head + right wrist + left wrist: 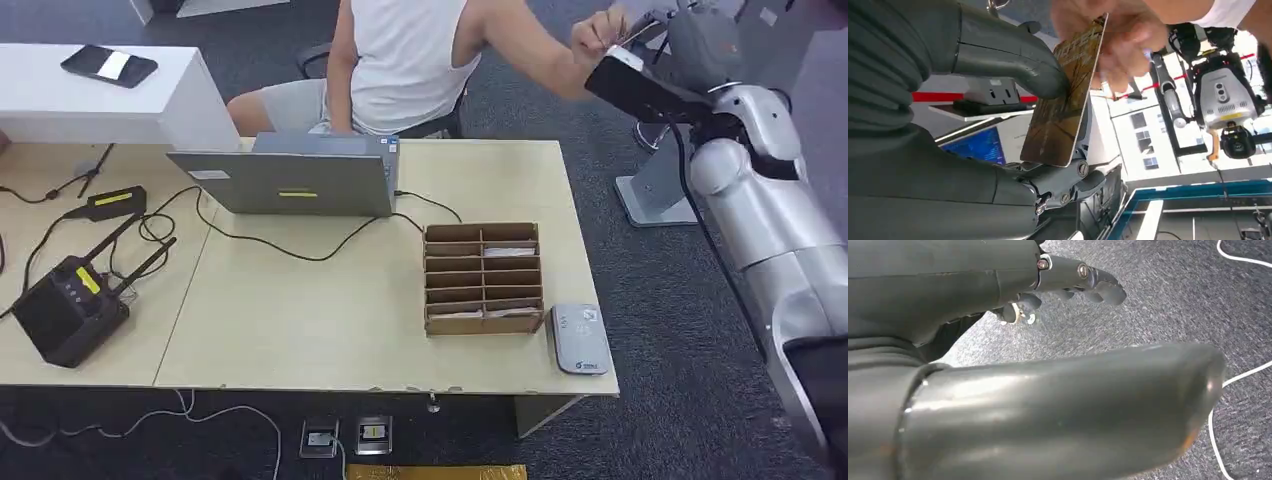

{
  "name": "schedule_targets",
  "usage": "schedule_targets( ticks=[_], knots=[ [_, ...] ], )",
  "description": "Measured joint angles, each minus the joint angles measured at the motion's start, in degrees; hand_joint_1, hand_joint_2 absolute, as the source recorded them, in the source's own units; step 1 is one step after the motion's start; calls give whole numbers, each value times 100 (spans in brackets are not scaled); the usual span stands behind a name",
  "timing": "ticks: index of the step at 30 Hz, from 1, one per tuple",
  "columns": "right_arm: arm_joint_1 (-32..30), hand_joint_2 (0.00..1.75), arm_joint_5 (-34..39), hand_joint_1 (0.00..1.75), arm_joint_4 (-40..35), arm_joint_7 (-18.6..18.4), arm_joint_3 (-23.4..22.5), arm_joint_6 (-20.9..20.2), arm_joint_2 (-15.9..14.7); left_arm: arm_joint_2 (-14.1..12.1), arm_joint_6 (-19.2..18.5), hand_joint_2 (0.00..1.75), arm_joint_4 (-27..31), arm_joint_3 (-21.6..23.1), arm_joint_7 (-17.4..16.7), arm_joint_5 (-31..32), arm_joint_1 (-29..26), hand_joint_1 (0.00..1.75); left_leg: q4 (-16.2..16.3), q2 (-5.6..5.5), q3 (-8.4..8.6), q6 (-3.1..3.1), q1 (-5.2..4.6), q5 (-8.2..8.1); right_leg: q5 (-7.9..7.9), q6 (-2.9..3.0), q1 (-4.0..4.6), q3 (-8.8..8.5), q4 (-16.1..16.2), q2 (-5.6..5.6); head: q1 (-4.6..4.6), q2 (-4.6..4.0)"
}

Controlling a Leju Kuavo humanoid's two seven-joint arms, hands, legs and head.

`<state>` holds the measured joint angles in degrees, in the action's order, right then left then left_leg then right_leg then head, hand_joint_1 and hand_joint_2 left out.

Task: Pass the card to the sensor for recognition and then transmit it.

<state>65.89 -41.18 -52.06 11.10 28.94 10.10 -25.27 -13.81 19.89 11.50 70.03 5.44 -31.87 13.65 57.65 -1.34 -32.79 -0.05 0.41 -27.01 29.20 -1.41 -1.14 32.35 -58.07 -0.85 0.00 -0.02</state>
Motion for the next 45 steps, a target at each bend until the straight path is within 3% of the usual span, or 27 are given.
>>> schedule_targets(
  ticks=[6,12,18,24,30,45],
  knots=[
    [-36,175,11,175,-61,-15,20,-55,-17,0,0,0,0,0,-2,0,1,0,0,4,1,0,0,0,0,0,0,0,0,7,-2,0],
    [-291,175,79,175,-166,-68,39,-385,-50,0,0,0,0,-2,-2,-18,0,0,0,4,2,0,1,0,0,0,0,0,0,8,-2,0],
    [-742,175,133,175,-323,-208,46,-616,-155,-2,0,0,0,-2,-2,-15,1,0,0,7,4,-1,1,-1,0,0,0,1,2,11,-2,0],
    [-1633,175,247,175,-776,-426,-53,-761,-387,0,26,0,-4,-2,-9,-18,-8,0,0,6,1,-4,6,-4,0,0,6,-4,8,9,-2,0],
    [-1956,175,232,175,-1058,-514,-182,-870,-525,0,31,0,-7,-2,-15,-9,-6,0,0,18,4,-9,7,-7,0,0,7,-1,8,25,0,0],
    [-3053,175,6,175,-1814,-711,-566,-1132,-577,17,59,0,-7,-2,-50,-18,-8,0,-1,20,4,-11,8,-9,1,1,7,-2,8,27,-4,0]
  ],
)
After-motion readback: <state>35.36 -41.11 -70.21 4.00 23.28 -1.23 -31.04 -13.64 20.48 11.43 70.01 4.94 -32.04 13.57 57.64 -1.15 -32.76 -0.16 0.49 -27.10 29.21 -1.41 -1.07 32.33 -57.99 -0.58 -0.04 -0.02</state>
